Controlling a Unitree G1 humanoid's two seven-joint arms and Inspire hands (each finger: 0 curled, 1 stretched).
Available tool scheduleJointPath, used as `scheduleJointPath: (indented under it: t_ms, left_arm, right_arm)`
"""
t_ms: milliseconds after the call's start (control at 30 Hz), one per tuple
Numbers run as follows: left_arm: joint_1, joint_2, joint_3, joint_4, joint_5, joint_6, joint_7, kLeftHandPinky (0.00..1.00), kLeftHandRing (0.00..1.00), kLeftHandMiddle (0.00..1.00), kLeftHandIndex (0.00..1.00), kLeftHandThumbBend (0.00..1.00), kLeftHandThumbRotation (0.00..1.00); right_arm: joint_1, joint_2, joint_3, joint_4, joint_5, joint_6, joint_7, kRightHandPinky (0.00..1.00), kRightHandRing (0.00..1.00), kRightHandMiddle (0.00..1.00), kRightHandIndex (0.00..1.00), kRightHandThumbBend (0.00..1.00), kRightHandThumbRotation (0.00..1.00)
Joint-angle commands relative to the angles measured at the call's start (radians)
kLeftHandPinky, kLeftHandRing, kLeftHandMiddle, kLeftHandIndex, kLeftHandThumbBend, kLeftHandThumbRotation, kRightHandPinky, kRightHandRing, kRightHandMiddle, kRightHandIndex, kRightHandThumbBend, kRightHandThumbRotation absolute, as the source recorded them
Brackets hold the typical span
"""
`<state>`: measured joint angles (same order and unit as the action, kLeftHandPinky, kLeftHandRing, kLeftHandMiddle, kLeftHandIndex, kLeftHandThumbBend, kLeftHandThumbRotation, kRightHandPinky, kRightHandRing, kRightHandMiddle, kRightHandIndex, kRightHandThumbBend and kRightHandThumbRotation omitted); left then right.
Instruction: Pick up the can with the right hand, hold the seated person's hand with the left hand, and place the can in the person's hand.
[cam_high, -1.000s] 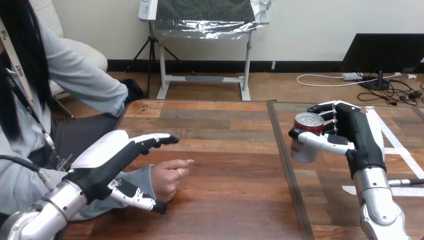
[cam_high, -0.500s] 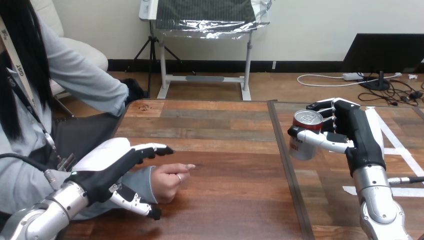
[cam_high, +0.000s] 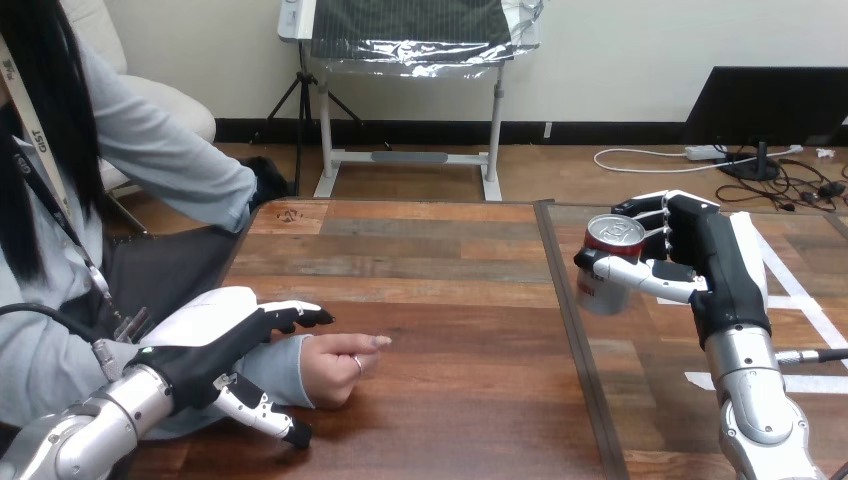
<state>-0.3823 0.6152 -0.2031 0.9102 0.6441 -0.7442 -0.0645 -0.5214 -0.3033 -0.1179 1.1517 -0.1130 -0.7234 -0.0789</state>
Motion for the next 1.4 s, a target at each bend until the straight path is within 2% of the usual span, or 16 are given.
scheduleJointPath:
  t_ms: [0,233,933,1367]
  left_arm:
    - [-0.097,0.021,-0.023,0.023,0.006,0.005,0.030,0.73,0.81,0.83,0.82,1.00,0.24]
    - [-0.117,0.024,-0.058,0.058,0.035,0.016,0.062,0.73,0.81,0.82,0.81,1.00,0.23]
    - [-0.156,0.016,-0.127,0.162,0.075,0.039,0.143,0.68,0.75,0.75,0.75,1.00,0.22]
    - [-0.150,0.011,-0.152,0.177,0.080,0.029,0.212,0.47,0.53,0.57,0.63,1.00,0.16]
  right_arm:
    - [-0.081,0.001,-0.006,-0.065,0.018,-0.042,-0.004,0.38,0.42,0.49,0.49,0.76,0.00]
    - [-0.075,0.001,-0.011,-0.069,0.032,-0.048,0.017,0.37,0.41,0.48,0.49,0.75,0.00]
    - [-0.052,-0.002,-0.011,-0.085,0.052,-0.071,0.049,0.34,0.38,0.46,0.49,0.75,0.00]
    - [-0.047,-0.003,-0.013,-0.084,0.062,-0.073,0.068,0.34,0.38,0.45,0.49,0.75,0.00]
